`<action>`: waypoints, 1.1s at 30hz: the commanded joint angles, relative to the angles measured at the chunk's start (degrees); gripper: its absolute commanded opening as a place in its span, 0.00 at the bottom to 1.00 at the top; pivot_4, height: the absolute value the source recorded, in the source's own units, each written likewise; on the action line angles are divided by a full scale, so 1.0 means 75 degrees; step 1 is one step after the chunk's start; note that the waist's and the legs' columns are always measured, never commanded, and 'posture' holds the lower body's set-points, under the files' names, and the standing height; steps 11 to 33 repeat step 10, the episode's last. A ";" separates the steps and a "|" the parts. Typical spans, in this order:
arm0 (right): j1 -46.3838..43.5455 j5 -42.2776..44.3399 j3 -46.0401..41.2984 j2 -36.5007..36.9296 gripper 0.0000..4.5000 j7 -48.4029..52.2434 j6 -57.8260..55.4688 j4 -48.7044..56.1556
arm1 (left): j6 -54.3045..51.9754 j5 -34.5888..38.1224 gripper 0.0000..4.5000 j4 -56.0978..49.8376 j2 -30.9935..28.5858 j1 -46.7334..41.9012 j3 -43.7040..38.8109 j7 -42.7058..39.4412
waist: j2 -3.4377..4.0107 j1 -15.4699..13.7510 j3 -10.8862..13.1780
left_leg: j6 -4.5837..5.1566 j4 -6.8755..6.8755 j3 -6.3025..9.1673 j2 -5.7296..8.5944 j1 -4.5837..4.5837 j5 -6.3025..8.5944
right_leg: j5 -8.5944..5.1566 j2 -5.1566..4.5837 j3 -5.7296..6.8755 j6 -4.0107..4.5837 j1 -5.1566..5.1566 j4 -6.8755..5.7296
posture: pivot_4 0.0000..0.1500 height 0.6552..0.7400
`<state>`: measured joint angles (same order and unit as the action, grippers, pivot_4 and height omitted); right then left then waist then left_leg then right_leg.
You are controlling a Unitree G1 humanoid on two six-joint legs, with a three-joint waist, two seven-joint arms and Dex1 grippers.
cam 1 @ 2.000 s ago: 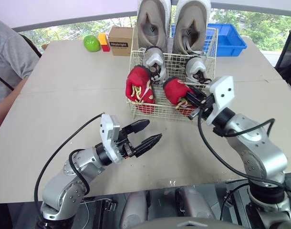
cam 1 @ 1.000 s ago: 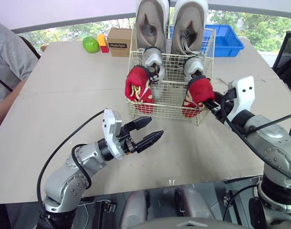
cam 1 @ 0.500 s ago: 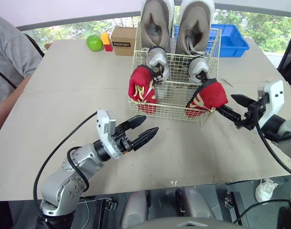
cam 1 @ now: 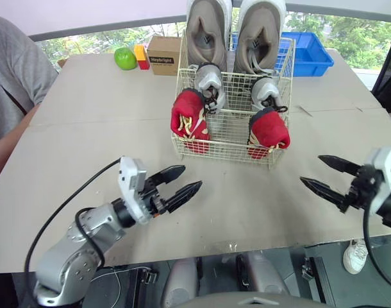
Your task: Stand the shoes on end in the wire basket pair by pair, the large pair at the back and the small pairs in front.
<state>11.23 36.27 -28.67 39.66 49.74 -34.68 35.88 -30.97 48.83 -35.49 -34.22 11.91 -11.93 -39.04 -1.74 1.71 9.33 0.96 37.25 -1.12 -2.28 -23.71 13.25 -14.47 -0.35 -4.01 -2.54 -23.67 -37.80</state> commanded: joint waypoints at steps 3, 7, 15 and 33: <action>0.1081 -0.0513 -0.0946 0.0181 0.85 0.0896 0.1486 -0.0753 | 0.0190 0.0023 0.91 -0.0219 -0.0449 0.1225 -0.0757 -0.0783 | 0.0000 0.0000 0.0001 | 0.0000 0.0004 -0.0002 0.0000 0.0004 0.0000 | -0.0002 -0.0013 0.0000 0.0001 0.0000 0.0000 | 1.00 1.00; 0.1392 -0.0590 -0.1041 0.0229 0.85 0.1112 0.1947 -0.1198 | 0.0300 -0.0108 0.91 -0.0104 -0.0595 0.1668 -0.0949 -0.1102 | 0.0002 -0.0010 0.0002 | 0.0000 0.0007 -0.0007 0.0001 0.0005 0.0000 | -0.0003 -0.0056 0.0001 0.0002 -0.0001 0.0003 | 1.00 1.00; 0.1435 -0.0672 -0.0928 0.0241 0.85 0.1122 0.2136 -0.1328 | 0.0117 -0.0144 0.91 -0.0057 -0.0735 0.1645 -0.0970 -0.1066 | 0.0004 -0.0011 0.0003 | 0.0000 0.0007 -0.0010 0.0002 0.0005 0.0000 | -0.0003 -0.0074 0.0009 0.0002 -0.0001 0.0003 | 1.00 1.00; 0.1435 -0.0672 -0.0928 0.0241 0.85 0.1122 0.2136 -0.1328 | 0.0117 -0.0144 0.91 -0.0057 -0.0735 0.1645 -0.0970 -0.1066 | 0.0004 -0.0011 0.0003 | 0.0000 0.0007 -0.0010 0.0002 0.0005 0.0000 | -0.0003 -0.0074 0.0009 0.0002 -0.0001 0.0003 | 1.00 1.00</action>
